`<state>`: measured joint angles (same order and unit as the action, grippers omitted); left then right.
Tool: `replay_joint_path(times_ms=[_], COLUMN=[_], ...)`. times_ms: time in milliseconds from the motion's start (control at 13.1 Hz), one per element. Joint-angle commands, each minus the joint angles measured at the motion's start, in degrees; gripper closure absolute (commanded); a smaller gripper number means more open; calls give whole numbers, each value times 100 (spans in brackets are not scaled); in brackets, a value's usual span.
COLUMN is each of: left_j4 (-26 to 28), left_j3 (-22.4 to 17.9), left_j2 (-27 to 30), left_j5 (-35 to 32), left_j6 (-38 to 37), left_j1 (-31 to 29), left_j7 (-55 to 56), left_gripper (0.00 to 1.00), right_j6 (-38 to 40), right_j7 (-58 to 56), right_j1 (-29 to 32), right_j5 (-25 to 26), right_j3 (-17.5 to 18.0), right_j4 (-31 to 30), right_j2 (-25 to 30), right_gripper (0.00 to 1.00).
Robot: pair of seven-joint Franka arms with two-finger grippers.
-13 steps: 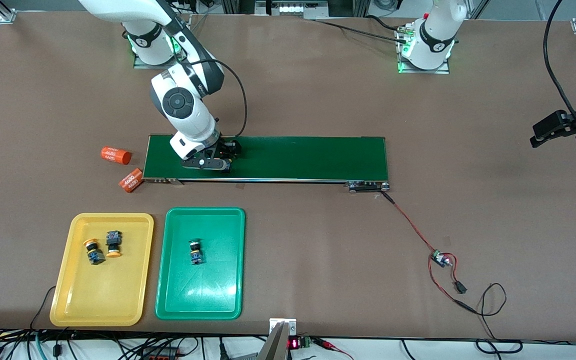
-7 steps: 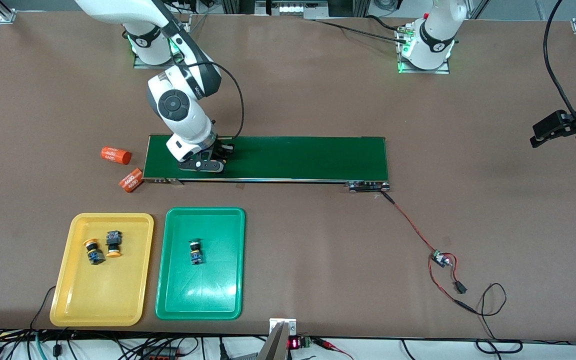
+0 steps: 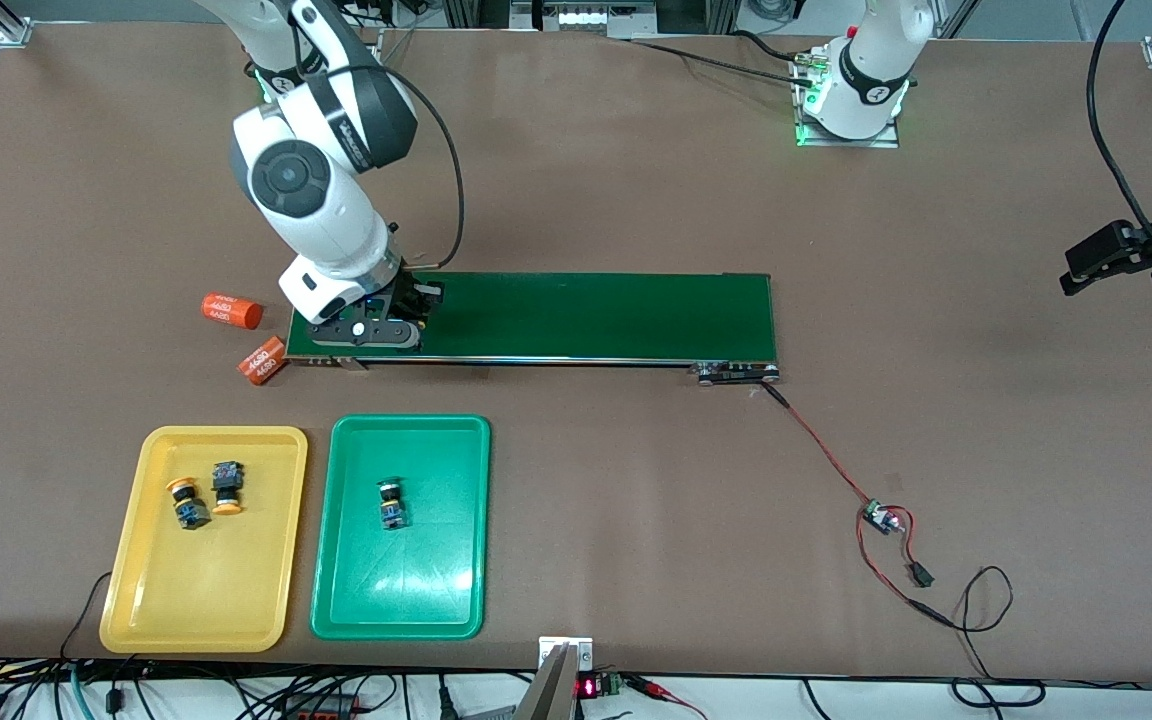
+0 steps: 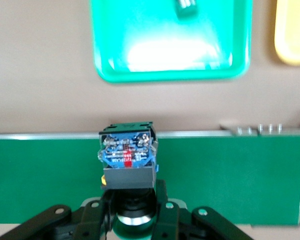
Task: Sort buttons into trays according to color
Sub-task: 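Grasp the last green button on the belt with the right gripper, then carry the button to the green tray and release it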
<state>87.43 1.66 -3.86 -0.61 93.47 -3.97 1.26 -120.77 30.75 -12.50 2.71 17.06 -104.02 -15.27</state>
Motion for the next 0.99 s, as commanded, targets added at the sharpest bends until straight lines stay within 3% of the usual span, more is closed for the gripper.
replay_joint_path(times_ms=[0, 228, 457, 533, 914], left_j4=[-25, -33, -25, -25, -25], left_j3=[1, 1, 1, 1, 1], left_j2=[-44, -79, -79, -79, -88], left_j5=[157, 148, 148, 148, 148], left_j6=[48, 48, 39, 39, 48], left_j1=[-42, -42, -42, -42, -42], left_j7=[-144, -144, -144, -144, -144], left_gripper=[0, 0, 0, 0, 0], right_j6=[89, -637, -1919, -2315, -2609], right_j7=[-419, -745, -1104, -1332, -1835], right_j1=[-50, -165, -112, -95, -77], right_j5=[-7, 264, 598, 617, 608], right_j3=[34, 34, -10, -167, -589], right_j4=[1020, 1559, 1595, 1613, 2305], right_j2=[-545, -1398, -2066, -2259, -2893], right_gripper=[100, 100, 100, 100, 100])
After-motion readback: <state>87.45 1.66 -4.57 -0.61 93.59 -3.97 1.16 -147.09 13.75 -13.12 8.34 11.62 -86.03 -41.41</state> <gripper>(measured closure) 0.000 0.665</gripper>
